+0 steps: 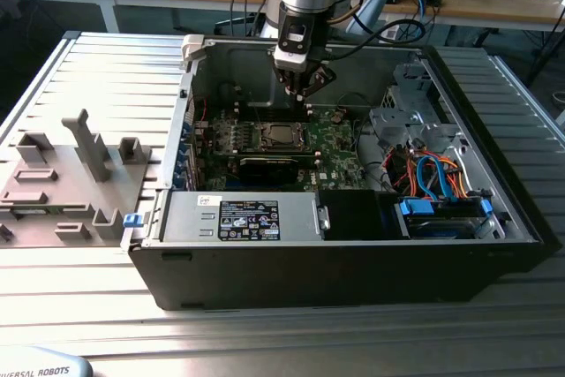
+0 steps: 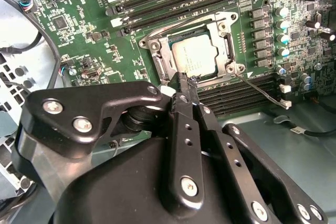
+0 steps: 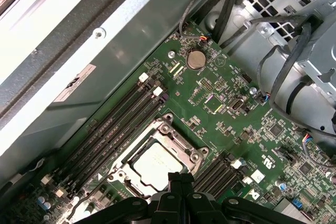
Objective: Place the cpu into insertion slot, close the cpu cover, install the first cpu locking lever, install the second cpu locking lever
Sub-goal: 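Install the first cpu locking lever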
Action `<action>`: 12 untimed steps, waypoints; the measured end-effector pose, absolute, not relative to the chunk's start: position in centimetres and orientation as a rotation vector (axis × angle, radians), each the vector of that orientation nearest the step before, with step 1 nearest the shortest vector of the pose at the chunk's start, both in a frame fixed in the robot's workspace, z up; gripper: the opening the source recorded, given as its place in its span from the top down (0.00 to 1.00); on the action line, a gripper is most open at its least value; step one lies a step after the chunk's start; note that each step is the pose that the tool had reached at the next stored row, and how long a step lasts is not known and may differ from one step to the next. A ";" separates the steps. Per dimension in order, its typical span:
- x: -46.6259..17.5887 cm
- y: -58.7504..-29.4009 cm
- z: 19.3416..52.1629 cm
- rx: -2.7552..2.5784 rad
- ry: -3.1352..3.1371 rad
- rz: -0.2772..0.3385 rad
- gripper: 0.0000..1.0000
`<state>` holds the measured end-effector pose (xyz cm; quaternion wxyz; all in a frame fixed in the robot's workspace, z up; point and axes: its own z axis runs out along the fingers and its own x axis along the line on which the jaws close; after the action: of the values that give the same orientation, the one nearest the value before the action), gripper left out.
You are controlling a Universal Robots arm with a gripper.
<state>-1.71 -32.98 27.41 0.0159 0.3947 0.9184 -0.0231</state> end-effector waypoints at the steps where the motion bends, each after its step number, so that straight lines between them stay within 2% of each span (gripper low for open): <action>1: -1.7 -33.0 27.4 1.226 2.857 -0.072 0.89; 12: -1.7 -33.0 27.4 1.211 2.863 -0.072 0.89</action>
<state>-1.71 -32.98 27.41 0.0160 0.3895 0.9206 -0.0230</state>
